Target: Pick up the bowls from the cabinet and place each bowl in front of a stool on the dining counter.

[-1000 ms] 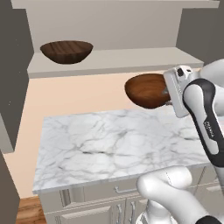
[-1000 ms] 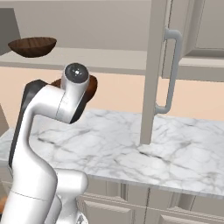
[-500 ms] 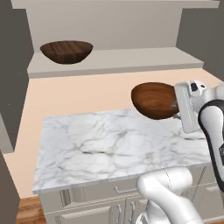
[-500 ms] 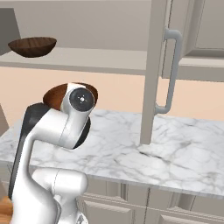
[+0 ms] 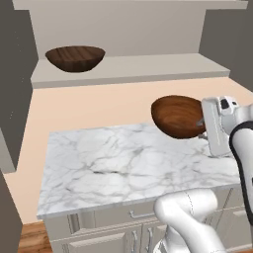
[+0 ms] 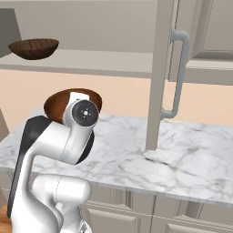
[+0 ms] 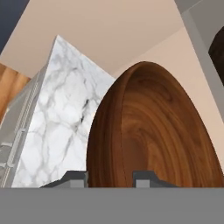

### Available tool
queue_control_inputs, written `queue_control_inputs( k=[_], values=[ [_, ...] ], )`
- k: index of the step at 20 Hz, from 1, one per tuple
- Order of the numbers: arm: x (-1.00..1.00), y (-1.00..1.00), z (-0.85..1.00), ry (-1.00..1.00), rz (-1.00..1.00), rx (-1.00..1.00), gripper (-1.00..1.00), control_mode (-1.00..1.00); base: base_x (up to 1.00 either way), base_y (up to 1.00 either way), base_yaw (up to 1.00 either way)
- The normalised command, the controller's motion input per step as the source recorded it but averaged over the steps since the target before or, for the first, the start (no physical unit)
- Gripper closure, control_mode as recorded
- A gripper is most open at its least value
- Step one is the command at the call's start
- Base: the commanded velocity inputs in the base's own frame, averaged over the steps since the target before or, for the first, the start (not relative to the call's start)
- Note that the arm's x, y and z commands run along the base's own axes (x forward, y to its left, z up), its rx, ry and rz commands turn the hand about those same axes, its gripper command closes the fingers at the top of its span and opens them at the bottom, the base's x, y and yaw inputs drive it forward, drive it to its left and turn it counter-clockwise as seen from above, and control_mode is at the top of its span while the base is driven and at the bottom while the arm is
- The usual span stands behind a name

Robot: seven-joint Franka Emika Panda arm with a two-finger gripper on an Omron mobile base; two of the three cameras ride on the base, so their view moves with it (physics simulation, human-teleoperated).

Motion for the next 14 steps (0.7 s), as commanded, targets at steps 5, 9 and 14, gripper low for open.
queue_control_inputs(
  k=[5, 9, 14],
  values=[
    [-0.05, 0.00, 0.00, 0.00, 0.00, 0.00, 1.00, 1.00, -0.48, 0.00, -0.09],
    [0.00, 0.00, 0.00, 0.00, 0.00, 0.00, 1.00, 1.00, -0.67, 0.00, -0.36],
    [0.00, 0.00, 0.00, 0.00, 0.00, 0.00, 1.00, 1.00, -0.57, 0.07, -0.57]
  ],
)
